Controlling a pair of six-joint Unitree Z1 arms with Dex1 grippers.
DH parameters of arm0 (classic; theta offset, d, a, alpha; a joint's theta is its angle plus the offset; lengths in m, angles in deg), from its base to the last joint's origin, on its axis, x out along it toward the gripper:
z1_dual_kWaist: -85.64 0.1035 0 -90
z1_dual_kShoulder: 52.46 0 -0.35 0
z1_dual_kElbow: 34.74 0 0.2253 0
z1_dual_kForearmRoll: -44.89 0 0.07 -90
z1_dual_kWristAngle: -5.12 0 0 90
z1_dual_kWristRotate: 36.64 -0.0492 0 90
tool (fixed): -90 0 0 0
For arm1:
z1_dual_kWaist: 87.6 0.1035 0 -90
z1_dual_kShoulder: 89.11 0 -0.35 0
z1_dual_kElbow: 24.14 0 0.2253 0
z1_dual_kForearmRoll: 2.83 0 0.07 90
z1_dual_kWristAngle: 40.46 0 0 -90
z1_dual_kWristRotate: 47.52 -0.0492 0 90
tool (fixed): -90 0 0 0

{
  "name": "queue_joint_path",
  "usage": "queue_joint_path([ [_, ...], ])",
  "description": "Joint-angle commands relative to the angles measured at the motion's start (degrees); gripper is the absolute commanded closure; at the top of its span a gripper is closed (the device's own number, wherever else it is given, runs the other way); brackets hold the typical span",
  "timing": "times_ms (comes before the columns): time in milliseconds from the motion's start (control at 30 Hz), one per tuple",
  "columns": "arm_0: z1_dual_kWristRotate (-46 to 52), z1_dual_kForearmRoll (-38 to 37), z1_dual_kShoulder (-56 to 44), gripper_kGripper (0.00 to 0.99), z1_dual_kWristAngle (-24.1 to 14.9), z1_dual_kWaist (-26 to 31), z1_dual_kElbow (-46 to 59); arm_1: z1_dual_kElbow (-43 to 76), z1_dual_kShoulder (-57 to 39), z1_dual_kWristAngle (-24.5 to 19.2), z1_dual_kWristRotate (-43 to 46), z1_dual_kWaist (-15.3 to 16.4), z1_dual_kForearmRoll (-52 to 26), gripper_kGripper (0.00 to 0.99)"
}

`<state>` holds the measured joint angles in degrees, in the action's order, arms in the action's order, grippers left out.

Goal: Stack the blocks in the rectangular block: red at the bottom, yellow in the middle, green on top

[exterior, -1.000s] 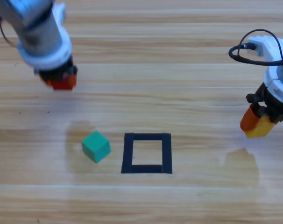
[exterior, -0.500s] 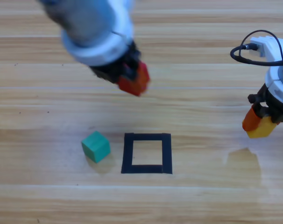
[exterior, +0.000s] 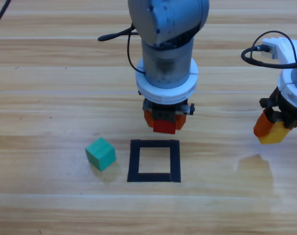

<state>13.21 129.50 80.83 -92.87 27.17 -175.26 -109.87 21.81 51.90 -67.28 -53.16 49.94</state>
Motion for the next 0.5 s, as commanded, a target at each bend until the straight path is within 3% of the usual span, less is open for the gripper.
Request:
queue_joint_path([
  [33, 6.4, 0.5, 0.3, 0.962, -1.3, -0.8, 2.6, 0.9, 0.3, 0.8, -0.3, -1.2, -1.9, 0.99],
  [133, 8.5, -1.1, 0.1, 0.962, -1.5, -0.9, 5.9, 1.1, 0.3, 0.8, -0.2, -1.2, -2.2, 0.99],
  [333, 6.4, -14.8, -5.0, 0.949, -1.0, -0.9, 21.7, 1.2, 0.3, 0.7, 0.0, -1.1, -2.3, 0.99],
  [500, 5.7, -15.7, -5.3, 0.947, -1.1, -0.9, 23.1, 1.3, 0.3, 0.4, 0.2, -1.0, -2.3, 0.99],
])
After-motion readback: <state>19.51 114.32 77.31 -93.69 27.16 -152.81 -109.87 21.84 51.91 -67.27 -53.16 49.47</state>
